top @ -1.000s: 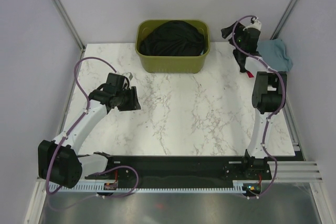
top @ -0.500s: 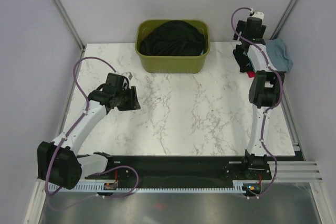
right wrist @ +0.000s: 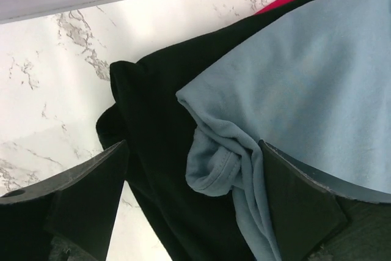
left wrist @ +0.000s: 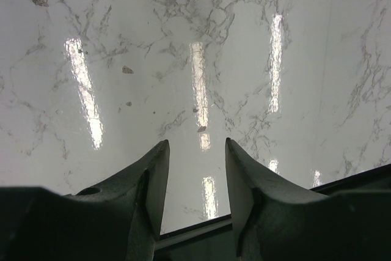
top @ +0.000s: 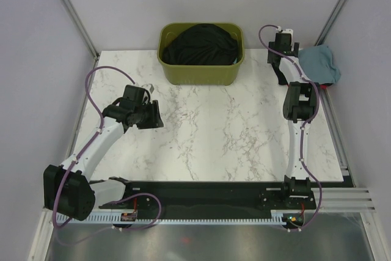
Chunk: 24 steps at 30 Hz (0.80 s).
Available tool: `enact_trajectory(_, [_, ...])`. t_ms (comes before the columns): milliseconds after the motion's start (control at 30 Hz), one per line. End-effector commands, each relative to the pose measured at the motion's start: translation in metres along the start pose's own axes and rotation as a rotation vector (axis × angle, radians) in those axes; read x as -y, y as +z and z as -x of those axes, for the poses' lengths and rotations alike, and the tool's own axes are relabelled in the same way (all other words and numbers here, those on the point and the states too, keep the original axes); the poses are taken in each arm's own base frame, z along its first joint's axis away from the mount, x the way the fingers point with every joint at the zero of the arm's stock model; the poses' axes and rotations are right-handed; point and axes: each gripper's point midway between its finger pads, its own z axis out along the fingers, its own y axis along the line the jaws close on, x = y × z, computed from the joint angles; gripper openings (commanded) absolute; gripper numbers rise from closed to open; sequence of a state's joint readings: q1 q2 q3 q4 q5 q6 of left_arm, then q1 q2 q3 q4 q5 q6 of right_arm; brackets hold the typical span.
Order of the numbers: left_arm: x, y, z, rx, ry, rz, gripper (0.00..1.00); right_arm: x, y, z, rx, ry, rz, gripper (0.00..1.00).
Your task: Fold and stack the t-shirts
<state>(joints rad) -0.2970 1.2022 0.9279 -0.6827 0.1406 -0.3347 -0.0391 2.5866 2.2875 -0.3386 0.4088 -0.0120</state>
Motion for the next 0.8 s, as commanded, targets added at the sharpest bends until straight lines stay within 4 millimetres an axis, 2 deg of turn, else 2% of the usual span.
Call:
enact_trajectory(0, [0.003, -0.007, 0.007, 0.035, 0.053, -0.017, 0.49, -0.003, -0.007, -0.003, -0.021, -0.027, -0.004, 0.91])
enact_trajectory(133, [0.004, -0.008, 0.008, 0.041, 0.054, -0.018, 0.49, 0.0, -0.002, -0.015, -0.044, -0.04, -0.037, 0.77])
enact_trajectory(167, [0.004, -0.008, 0.008, 0.039, 0.054, -0.019, 0.5, 0.001, 0.0, -0.018, -0.05, -0.04, -0.043, 0.67])
enact_trajectory(233, [0.004, -0.009, 0.008, 0.044, 0.055, -0.02, 0.49, 0.002, 0.002, -0.022, -0.057, -0.044, -0.054, 0.56])
enact_trajectory(267, [0.004, -0.009, 0.008, 0.045, 0.055, -0.022, 0.49, 0.002, 0.002, -0.02, -0.051, -0.044, -0.052, 0.47])
enact_trajectory(333, [0.004, -0.009, 0.008, 0.045, 0.055, -0.022, 0.49, 0.003, 0.005, -0.021, -0.053, -0.046, -0.056, 0.41])
enact_trajectory(433, [0.005, -0.009, 0.008, 0.045, 0.055, -0.026, 0.5, -0.001, 0.006, -0.021, -0.058, -0.053, -0.033, 0.26])
enact_trajectory(467, [0.005, -0.01, 0.009, 0.049, 0.054, -0.026, 0.5, -0.003, 0.007, -0.022, -0.06, -0.058, -0.025, 0.14])
enact_trajectory(533, [0.006, -0.011, 0.01, 0.053, 0.056, -0.026, 0.5, -0.01, 0.009, -0.021, -0.061, -0.056, 0.013, 0.03])
enact_trajectory(567, [0.005, -0.011, 0.009, 0.053, 0.056, -0.026, 0.49, -0.014, 0.009, -0.02, -0.06, -0.042, 0.028, 0.0])
enact_trajectory(767, [0.005, -0.012, 0.01, 0.055, 0.056, -0.025, 0.49, -0.048, 0.004, -0.017, -0.048, 0.076, 0.161, 0.0])
